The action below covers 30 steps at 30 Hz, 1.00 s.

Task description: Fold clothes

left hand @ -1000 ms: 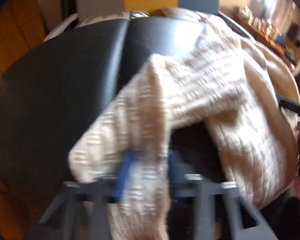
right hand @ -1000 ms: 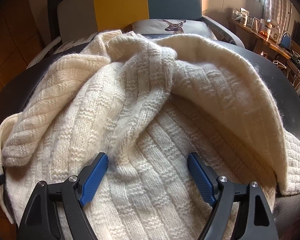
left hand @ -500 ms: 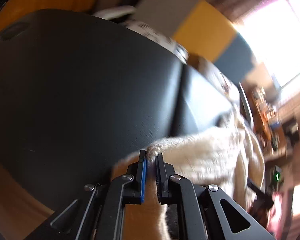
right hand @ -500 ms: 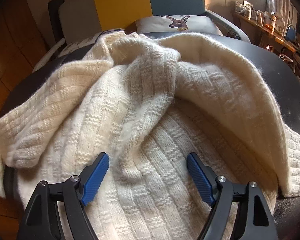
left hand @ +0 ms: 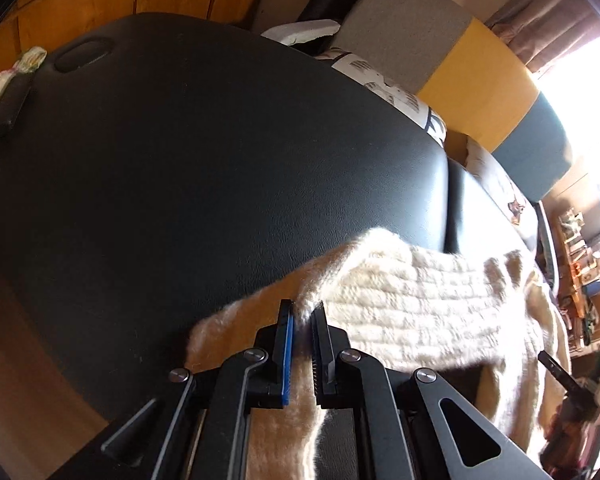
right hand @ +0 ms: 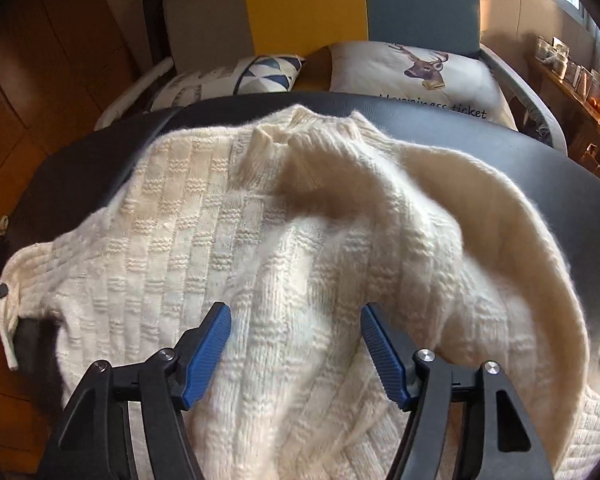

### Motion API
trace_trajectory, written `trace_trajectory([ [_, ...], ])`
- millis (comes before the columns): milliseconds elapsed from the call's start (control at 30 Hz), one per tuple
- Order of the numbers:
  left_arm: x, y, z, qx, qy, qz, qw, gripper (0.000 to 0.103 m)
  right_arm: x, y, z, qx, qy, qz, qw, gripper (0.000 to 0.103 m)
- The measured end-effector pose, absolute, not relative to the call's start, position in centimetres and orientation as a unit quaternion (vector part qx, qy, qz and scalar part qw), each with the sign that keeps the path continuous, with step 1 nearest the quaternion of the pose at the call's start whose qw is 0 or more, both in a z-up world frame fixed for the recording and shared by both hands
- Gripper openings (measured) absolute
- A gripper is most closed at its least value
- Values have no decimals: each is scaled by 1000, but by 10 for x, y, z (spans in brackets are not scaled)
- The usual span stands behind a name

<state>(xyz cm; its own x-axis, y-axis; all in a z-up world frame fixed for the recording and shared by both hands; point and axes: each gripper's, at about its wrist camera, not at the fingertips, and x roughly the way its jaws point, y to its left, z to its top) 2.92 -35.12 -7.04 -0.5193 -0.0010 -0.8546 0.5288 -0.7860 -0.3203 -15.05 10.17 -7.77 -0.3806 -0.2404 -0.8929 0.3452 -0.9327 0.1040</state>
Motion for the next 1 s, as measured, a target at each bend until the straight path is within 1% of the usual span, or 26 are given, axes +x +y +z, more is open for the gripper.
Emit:
trace_trajectory([
  [67,28,-351,-72,469,266,-826,162,8,-163,95,-93,546,69,-821,155,69],
  [167,24,-351,-66,475,247,-828,165,9,-165,96,-95,543,68,-824,148,70],
  [300,32,-376,-62,466,297,-818,161,11,-163,99,-97,537,70,-828,148,73],
  [400,38,-390,-56,473,298,-809,182,14,-164,99,-97,536,68,-829,146,74],
  [533,39,-386,-26,458,235,-827,225,15,-162,97,-84,534,72,-828,155,73],
  [600,32,-372,-8,440,197,-842,241,19,-160,96,-72,525,71,-831,173,73],
  [667,20,-354,6,423,188,-859,221,26,-162,93,-58,510,61,-835,199,73],
  [700,10,-342,9,421,192,-866,187,27,-164,91,-51,502,55,-836,213,73],
  [733,-4,-326,8,424,205,-872,132,28,-167,89,-45,496,51,-837,227,73],
  [767,-18,-307,4,430,206,-875,87,28,-171,85,-42,492,47,-835,241,73],
  [833,-46,-263,-8,449,183,-874,24,28,-181,79,-40,490,36,-830,265,72],
  [900,-75,-219,-23,467,158,-869,-30,28,-193,76,-44,496,25,-826,268,72],
  [1000,-108,-170,-44,488,126,-861,-68,28,-208,78,-54,511,0,-815,271,72],
])
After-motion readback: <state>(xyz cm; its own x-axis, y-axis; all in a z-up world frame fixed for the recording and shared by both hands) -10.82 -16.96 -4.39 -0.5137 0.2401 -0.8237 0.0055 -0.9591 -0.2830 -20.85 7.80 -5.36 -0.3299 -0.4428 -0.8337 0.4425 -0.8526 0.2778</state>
